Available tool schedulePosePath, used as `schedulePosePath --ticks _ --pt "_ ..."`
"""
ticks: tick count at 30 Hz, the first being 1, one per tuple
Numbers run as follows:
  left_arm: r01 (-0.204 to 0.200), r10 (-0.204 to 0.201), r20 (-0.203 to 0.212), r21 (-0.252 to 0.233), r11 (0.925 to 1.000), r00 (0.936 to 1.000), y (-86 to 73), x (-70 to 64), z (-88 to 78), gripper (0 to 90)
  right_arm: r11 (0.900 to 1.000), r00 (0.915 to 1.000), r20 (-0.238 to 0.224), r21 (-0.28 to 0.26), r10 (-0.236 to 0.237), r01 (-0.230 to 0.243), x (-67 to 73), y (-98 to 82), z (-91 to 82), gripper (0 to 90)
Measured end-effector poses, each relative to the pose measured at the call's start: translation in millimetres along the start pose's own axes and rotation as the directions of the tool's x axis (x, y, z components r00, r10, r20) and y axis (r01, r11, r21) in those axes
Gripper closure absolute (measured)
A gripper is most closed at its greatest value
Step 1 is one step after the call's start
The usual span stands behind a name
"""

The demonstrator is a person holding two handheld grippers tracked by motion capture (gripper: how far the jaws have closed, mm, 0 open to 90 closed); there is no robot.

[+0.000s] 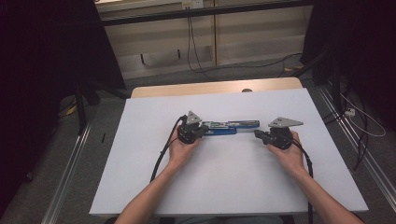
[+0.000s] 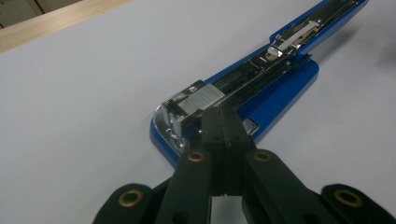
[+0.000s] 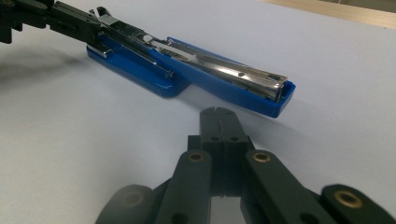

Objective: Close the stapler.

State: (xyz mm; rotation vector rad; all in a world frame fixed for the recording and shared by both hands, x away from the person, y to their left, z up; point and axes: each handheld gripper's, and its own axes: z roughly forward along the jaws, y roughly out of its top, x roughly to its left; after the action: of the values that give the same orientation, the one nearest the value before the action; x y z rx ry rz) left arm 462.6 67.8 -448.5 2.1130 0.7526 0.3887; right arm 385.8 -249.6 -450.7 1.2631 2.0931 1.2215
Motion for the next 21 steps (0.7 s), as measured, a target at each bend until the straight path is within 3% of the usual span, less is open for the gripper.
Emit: schedulePosePath --ticks 11,14,21 --pt "0.023 -0.022 0.019 -0.009 0.9997 0.9996 -1.1 2.9 0.7 90.0 0.999 1.0 0.008 0.036 -0.001 0.0 -4.7 2.3 6.8 90.0" --pt "0.03 -0.03 0.024 -0.011 0.9995 0.9993 -1.3 3.5 0.8 90.0 0.998 0.9999 -0.01 0.058 -0.003 0.003 -4.4 3.6 9.6 90.0" --pt "0.03 -0.03 0.025 -0.009 0.9995 0.9992 -1.2 4.1 0.6 90.0 0.994 0.9996 0.015 0.111 -0.025 0.023 -4.2 6.1 12.9 90.0"
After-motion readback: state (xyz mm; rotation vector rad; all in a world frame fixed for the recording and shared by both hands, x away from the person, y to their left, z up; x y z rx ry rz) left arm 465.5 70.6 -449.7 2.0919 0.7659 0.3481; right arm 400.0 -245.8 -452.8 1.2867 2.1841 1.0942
